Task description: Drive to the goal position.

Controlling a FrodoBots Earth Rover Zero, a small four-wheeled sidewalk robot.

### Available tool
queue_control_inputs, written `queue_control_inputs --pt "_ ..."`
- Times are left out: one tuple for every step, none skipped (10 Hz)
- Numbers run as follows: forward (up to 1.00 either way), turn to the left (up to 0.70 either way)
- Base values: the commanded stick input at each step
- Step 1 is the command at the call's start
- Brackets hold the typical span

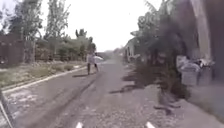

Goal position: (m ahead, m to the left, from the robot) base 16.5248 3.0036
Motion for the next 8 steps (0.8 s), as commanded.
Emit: queue_control_inputs --pt "1.00 0.00" --pt "1.00 0.00" --pt "1.00 0.00" --pt "1.00 0.00" --pt "1.00 0.00" --pt "1.00 0.00" --pt "1.00 0.00" --pt "1.00 0.00"
